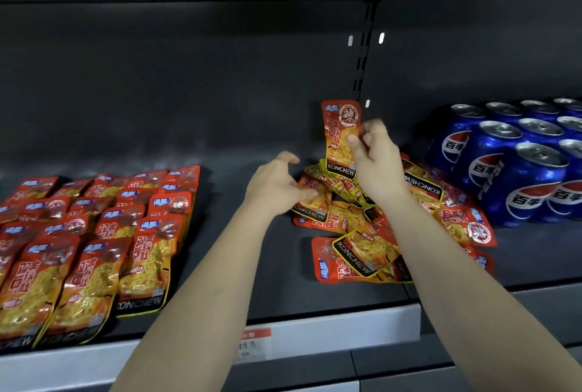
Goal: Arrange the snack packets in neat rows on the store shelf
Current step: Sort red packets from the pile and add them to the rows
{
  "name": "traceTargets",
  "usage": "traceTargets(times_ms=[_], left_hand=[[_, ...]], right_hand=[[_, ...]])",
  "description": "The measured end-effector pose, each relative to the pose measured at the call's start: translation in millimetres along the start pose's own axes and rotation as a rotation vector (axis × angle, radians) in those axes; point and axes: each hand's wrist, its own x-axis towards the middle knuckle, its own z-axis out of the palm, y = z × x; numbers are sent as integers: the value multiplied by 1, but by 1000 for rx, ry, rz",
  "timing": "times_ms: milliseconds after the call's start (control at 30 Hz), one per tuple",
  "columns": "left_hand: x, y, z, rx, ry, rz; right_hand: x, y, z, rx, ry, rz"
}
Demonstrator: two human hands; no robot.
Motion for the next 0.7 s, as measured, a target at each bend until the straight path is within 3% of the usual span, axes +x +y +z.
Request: traceTargets(times_ms=[233, 467, 700], left_hand=[[3, -9, -13, -124, -13, -92], [-5, -6, -41, 198, 12, -28], [-12, -14, -73, 316, 86, 17]], right_hand=[[-2, -2, 1, 25, 15, 23], [-1, -15, 0, -6, -8, -11], [3, -35, 3, 106, -31, 120]])
